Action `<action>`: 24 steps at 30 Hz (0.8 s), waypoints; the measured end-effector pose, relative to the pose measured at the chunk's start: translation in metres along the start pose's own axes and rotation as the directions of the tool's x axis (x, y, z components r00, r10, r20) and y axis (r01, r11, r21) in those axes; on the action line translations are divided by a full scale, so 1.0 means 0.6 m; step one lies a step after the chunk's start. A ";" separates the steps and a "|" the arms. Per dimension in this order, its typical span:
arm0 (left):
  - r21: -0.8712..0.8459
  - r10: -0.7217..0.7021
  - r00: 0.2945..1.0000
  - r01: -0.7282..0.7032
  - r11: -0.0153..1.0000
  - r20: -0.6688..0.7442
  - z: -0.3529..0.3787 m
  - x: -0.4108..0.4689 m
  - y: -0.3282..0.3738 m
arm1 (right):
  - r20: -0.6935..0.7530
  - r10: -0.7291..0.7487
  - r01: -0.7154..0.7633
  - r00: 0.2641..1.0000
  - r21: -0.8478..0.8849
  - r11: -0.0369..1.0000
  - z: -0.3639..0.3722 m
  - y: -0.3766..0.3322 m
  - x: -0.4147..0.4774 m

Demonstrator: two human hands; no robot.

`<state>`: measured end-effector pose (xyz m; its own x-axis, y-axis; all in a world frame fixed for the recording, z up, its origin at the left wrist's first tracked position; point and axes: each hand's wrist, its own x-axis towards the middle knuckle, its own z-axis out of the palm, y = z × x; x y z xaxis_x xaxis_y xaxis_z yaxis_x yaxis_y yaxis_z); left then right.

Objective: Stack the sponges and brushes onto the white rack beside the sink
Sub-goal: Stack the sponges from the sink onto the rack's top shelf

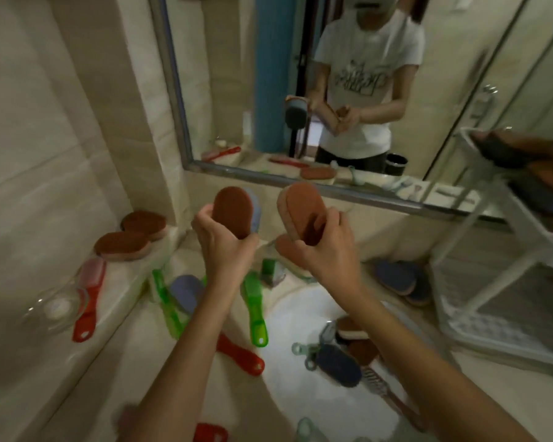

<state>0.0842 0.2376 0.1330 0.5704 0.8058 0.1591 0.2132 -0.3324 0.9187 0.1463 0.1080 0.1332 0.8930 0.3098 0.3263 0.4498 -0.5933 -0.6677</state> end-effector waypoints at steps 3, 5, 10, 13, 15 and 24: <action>-0.017 0.105 0.991 -0.104 0.994 0.077 0.049 -0.039 0.093 | -0.097 -0.041 0.039 0.994 -0.027 0.999 -0.116 0.025 0.010; -0.010 0.156 0.979 -0.156 0.988 0.130 0.085 -0.073 0.153 | -0.170 -0.058 0.052 0.984 -0.043 0.998 -0.194 0.056 0.015; -0.011 0.299 0.918 -0.307 0.952 0.259 0.188 -0.170 0.271 | -0.290 -0.083 0.072 0.953 -0.048 0.996 -0.382 0.166 0.023; -0.023 0.324 0.872 -0.339 0.940 0.367 0.250 -0.222 0.323 | -0.248 -0.089 0.077 0.965 -0.058 0.995 -0.485 0.232 0.024; -0.025 0.317 0.843 -0.340 0.940 0.434 0.286 -0.248 0.349 | -0.183 -0.071 0.062 0.980 -0.053 0.997 -0.543 0.270 0.027; 0.104 0.214 0.850 -0.298 0.949 0.482 0.361 -0.284 0.376 | 0.114 -0.147 0.168 0.983 -0.207 0.964 -0.594 0.363 0.049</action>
<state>0.2066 -0.0807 0.2349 0.9127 0.3772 0.1572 0.1150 -0.6063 0.7868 0.2755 -0.2770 0.2359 0.8100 0.4762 0.3423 0.5863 -0.6734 -0.4504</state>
